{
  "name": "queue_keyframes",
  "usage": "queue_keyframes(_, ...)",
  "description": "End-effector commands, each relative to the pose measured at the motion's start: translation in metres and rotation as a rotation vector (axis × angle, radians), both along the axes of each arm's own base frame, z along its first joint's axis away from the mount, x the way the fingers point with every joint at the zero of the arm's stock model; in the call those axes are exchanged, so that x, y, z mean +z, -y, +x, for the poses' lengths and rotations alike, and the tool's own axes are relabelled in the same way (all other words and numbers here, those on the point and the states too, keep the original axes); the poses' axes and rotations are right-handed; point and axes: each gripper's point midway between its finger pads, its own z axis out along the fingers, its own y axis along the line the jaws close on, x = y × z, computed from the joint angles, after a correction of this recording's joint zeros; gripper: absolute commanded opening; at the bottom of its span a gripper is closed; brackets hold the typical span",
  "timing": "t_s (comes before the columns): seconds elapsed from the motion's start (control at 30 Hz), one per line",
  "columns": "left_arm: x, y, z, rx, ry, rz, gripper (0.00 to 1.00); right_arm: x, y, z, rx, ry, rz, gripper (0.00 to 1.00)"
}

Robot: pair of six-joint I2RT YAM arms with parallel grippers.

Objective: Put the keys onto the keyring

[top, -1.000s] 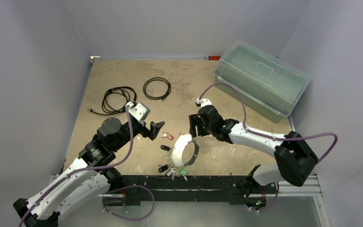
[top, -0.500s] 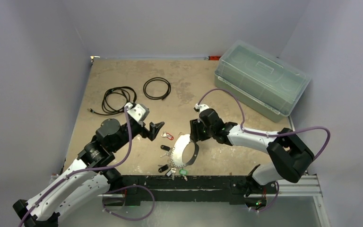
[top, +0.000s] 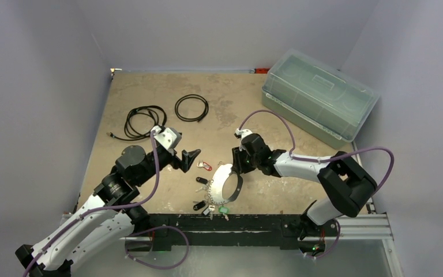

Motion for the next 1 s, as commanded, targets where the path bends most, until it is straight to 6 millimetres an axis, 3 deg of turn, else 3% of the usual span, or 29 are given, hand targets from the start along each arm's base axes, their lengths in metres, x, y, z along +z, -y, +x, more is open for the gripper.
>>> queue_keyframes(0.0, 0.003, 0.001, -0.001, -0.010, 0.009, -0.009, 0.81, 0.007, -0.002, -0.002, 0.008, 0.011, 0.034, 0.37)
queue_keyframes(0.4, 0.003, 0.002, -0.002, -0.016, 0.010, -0.008, 0.81, -0.001, 0.001, -0.005, -0.007, -0.009, 0.029, 0.18)
queue_keyframes(0.5, 0.003, 0.001, -0.002, -0.016, 0.010, -0.008, 0.81, -0.001, 0.002, -0.005, -0.005, -0.007, 0.025, 0.00)
queue_keyframes(0.6, 0.004, 0.002, -0.003, -0.019, 0.012, -0.010, 0.81, 0.003, 0.006, 0.000, -0.022, 0.016, 0.000, 0.00)
queue_keyframes(0.77, 0.005, 0.005, -0.006, -0.047, 0.012, -0.014, 0.79, 0.031, 0.004, 0.003, 0.005, 0.067, 0.013, 0.00)
queue_keyframes(0.97, 0.015, 0.010, -0.015, -0.108, 0.054, -0.014, 0.77, 0.091, -0.007, 0.011, 0.087, 0.196, 0.053, 0.00)
